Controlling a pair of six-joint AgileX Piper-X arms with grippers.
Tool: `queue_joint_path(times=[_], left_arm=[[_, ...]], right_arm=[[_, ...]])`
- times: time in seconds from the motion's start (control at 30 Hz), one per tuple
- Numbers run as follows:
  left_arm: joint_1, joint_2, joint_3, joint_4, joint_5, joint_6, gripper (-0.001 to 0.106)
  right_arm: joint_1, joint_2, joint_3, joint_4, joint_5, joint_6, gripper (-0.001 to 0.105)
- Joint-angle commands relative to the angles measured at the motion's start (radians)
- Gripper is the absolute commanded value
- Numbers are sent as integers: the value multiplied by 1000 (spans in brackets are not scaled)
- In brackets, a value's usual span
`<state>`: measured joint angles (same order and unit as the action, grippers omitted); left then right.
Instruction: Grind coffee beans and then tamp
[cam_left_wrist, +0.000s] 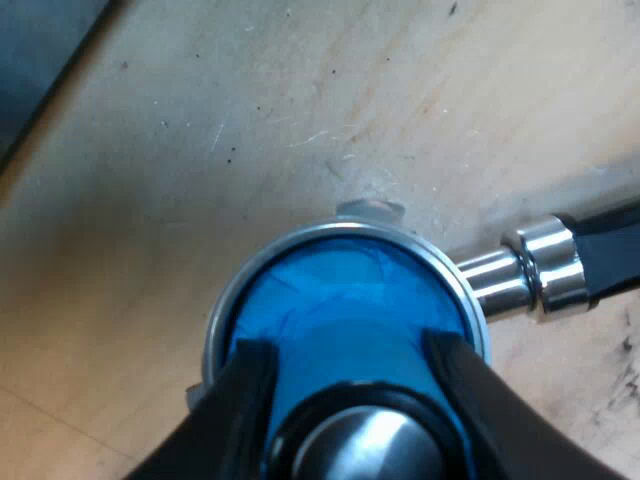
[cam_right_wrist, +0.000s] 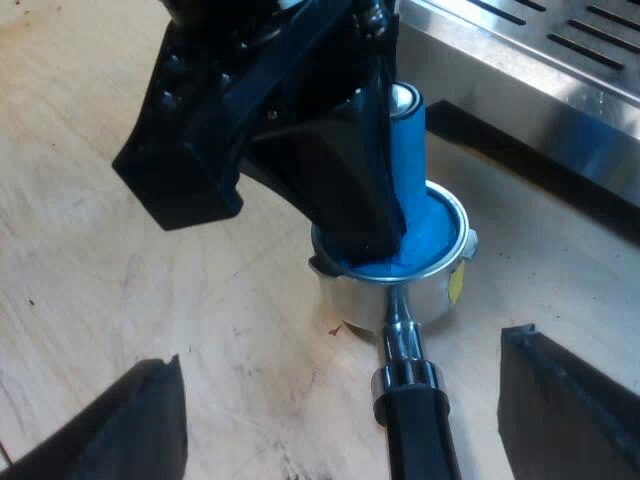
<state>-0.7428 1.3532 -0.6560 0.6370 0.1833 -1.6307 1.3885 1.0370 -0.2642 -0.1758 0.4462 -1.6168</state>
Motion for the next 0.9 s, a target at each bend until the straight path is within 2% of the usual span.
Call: queue_joint_path(times=[0.03, 0.4, 0.57, 0.8, 0.9], left_arm=[[-3, 46, 47, 105, -38, -20, 0], [-3, -94, -32, 112, -54, -20, 0], [-3, -115, -79, 151, -82, -20, 0], [-3, -127, -152, 205, -86, -20, 0], [-3, -143, -176, 229, -134, -20, 0]], right_arm=[[2, -9, -1, -8, 6, -11, 66], [2, -9, -1, -8, -3, -11, 66], [2, -9, -1, -17, -3, -11, 66], [2, -9, -1, -53, -3, -11, 66], [2, -9, -1, -53, -3, -11, 66]])
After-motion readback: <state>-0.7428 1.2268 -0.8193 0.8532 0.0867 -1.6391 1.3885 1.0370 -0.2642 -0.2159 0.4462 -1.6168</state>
